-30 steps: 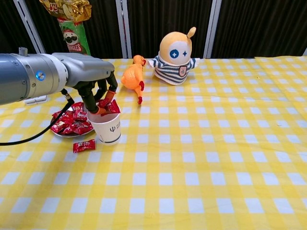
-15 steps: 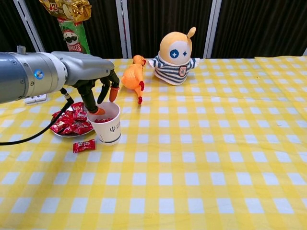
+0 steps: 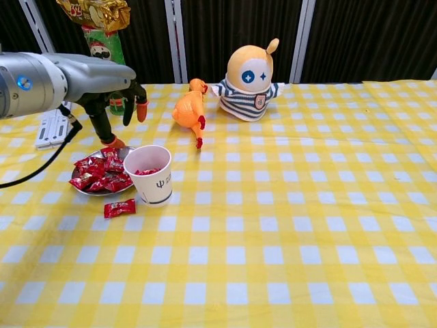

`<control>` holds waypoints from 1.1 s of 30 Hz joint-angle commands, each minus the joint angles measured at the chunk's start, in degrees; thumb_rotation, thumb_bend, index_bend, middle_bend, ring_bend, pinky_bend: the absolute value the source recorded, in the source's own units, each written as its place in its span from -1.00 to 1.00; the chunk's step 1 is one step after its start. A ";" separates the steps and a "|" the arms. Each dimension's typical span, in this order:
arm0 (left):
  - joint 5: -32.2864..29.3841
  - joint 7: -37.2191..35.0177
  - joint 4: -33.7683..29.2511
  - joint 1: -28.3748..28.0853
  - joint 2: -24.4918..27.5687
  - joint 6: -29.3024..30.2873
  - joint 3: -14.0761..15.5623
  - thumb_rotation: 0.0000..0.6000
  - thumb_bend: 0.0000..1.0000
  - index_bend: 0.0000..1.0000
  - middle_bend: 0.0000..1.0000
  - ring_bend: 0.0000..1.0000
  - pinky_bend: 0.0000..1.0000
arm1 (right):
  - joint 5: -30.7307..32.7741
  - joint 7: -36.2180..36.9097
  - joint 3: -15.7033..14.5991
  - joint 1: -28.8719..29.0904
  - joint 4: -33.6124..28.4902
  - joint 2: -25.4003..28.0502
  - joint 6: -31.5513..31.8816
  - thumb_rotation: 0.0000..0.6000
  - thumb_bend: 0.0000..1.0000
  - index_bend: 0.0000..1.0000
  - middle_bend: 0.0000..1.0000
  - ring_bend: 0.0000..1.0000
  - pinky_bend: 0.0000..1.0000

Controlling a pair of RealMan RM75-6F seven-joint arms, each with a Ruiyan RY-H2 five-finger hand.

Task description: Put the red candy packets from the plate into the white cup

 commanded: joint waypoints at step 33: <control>-12.17 4.16 15.09 0.82 -5.73 -4.75 2.52 1.00 -0.52 -0.51 -0.53 0.79 0.85 | 0.31 0.20 -0.06 0.23 -0.12 0.05 -0.69 1.00 -0.18 -1.00 -1.00 -1.00 -1.00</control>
